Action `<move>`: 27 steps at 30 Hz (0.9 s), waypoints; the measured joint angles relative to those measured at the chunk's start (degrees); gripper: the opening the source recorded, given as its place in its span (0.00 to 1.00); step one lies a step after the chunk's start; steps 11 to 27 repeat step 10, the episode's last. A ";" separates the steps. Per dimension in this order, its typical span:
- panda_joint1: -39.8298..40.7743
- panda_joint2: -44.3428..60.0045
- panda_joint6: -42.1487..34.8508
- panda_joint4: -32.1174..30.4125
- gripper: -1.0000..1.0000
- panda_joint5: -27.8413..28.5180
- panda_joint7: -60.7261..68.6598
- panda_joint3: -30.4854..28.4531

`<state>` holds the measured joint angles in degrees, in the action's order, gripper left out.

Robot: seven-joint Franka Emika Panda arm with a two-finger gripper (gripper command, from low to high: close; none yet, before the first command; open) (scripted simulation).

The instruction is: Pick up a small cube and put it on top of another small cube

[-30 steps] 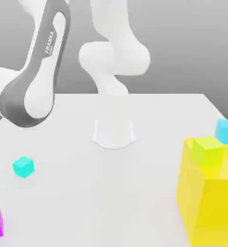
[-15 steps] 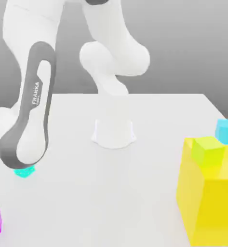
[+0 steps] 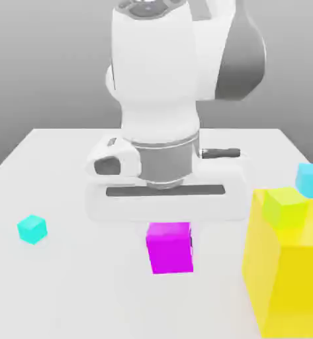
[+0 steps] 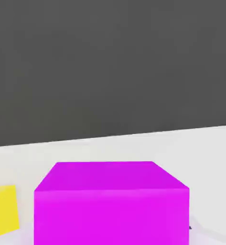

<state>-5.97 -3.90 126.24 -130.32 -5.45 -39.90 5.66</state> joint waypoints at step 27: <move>-7.40 -5.81 -0.87 -4.65 1.00 2.54 12.06 5.72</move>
